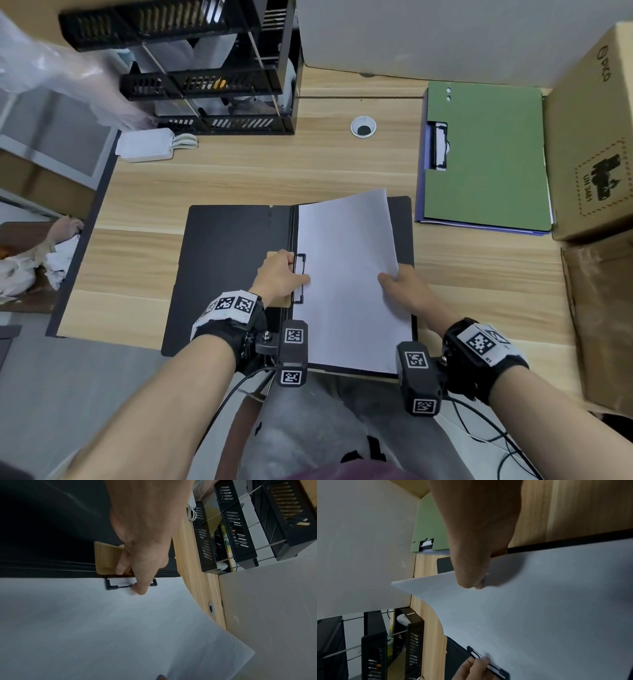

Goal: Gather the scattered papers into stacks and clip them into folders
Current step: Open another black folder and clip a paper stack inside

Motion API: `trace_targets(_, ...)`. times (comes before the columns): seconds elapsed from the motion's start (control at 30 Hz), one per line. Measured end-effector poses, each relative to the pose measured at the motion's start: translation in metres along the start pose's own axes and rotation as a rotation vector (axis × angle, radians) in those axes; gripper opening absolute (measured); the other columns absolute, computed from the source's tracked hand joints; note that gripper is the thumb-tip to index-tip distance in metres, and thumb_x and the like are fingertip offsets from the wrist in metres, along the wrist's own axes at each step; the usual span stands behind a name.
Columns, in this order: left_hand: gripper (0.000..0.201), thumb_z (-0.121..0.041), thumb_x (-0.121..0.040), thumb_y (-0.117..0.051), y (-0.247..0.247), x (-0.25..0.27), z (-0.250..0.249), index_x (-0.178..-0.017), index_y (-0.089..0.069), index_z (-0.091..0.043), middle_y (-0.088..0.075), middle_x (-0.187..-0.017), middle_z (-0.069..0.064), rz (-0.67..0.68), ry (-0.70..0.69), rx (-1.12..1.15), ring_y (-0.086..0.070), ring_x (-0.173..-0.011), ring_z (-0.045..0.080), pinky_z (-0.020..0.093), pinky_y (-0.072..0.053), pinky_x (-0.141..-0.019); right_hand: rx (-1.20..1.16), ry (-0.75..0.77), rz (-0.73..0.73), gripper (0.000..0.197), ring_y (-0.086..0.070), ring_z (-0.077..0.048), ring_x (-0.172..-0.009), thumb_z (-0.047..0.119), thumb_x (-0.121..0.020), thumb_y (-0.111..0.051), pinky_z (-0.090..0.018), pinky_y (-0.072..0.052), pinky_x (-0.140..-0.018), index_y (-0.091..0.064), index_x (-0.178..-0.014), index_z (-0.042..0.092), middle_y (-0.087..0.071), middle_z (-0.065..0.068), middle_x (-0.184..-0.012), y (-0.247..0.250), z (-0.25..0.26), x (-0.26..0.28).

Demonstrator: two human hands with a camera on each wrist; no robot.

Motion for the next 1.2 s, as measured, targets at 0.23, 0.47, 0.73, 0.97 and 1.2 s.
trace_targets(0.23, 0.046, -0.029, -0.074, -0.077, -0.004, 0.001, -0.006, -0.108, -0.053, -0.010, -0.048, -0.111, 0.006, -0.066, 0.017, -0.066, -0.056, -0.090, 0.025, 0.031, -0.042, -0.075, -0.029, -0.087, 0.060, 0.060, -0.061, -0.022, -0.107, 0.041, -0.077, -0.053, -0.043, -0.050, -0.096, -0.046, -0.133, 0.019, -0.061, -0.001, -0.124, 0.005, -0.013, -0.003)
trace_targets(0.47, 0.032, -0.023, -0.075, -0.076, -0.005, 0.007, -0.008, -0.095, -0.052, -0.014, -0.042, -0.086, -0.005, -0.088, -0.011, -0.022, -0.056, -0.083, 0.025, 0.036, -0.049, -0.080, -0.096, -0.121, -0.245, 0.032, -0.059, -0.023, -0.100, 0.013, -0.097, -0.045, -0.034, -0.046, -0.090, -0.052, -0.129, 0.011, -0.062, -0.009, -0.116, 0.045, -0.026, 0.011)
trace_targets(0.73, 0.029, -0.023, -0.092, -0.057, 0.009, 0.007, 0.020, -0.121, -0.056, -0.019, -0.060, -0.107, -0.003, -0.037, 0.008, 0.338, -0.061, -0.103, 0.021, 0.032, -0.054, -0.081, -0.177, -0.100, 0.002, 0.025, -0.064, -0.023, -0.074, 0.008, -0.099, -0.039, -0.028, -0.051, -0.066, -0.060, -0.112, 0.008, -0.068, -0.010, -0.095, 0.007, 0.014, 0.006)
trace_targets(0.97, 0.032, -0.016, -0.089, -0.058, 0.066, 0.019, 0.112, -0.121, -0.060, -0.015, -0.061, -0.116, 0.006, -0.327, 0.170, 0.342, -0.057, -0.108, 0.024, 0.029, -0.041, -0.093, -0.163, -0.152, 0.192, 0.023, -0.065, -0.026, -0.079, 0.014, -0.098, -0.043, -0.037, -0.054, -0.078, -0.056, -0.116, 0.011, -0.069, -0.010, -0.100, -0.062, 0.053, -0.018)
trace_targets(1.2, 0.048, -0.037, -0.068, -0.048, 0.084, 0.013, 0.214, -0.108, -0.065, -0.016, -0.064, -0.110, 0.015, -0.396, 0.342, 0.338, -0.058, -0.104, 0.037, 0.042, -0.048, -0.091, -0.082, -0.205, 0.206, 0.011, -0.049, -0.018, -0.082, 0.011, -0.096, -0.044, -0.034, -0.051, -0.076, -0.045, -0.088, 0.018, -0.049, -0.008, -0.092, -0.113, 0.077, -0.035)
Point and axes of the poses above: each hand's wrist, its own x-axis away from the middle knuckle, its own y-axis out of the back of the hand, z = x × y, the point moved 4 cm from there along -x, towards the middle knuckle
